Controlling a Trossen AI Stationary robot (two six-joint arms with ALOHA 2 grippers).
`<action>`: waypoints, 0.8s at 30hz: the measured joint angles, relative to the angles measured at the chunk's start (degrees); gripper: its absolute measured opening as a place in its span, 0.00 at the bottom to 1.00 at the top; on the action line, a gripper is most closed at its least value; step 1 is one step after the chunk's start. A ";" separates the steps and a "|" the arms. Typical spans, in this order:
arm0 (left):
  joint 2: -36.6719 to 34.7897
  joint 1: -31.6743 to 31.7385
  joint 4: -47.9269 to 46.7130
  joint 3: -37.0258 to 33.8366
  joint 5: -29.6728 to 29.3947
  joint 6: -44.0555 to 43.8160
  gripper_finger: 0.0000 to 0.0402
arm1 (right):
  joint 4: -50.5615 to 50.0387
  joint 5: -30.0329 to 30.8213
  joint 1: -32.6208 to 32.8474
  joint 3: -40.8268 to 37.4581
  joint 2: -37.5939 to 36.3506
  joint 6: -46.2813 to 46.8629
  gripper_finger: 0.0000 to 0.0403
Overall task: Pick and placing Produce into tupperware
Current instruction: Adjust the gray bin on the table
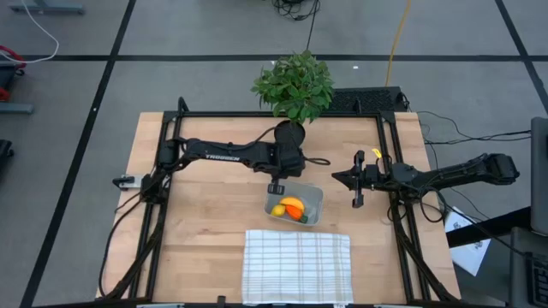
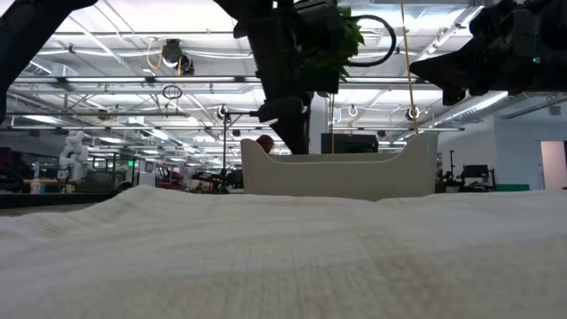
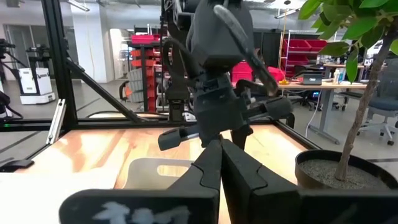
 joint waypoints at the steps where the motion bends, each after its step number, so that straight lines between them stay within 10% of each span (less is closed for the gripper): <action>1: 0.00 -0.09 -0.16 -0.15 -0.01 -0.08 0.00 | 0.01 0.00 0.00 -0.01 0.00 0.01 0.00; 24: 0.00 -1.79 -6.73 -0.23 2.30 -2.23 0.00 | -0.10 0.00 -0.01 -0.02 0.00 0.01 0.00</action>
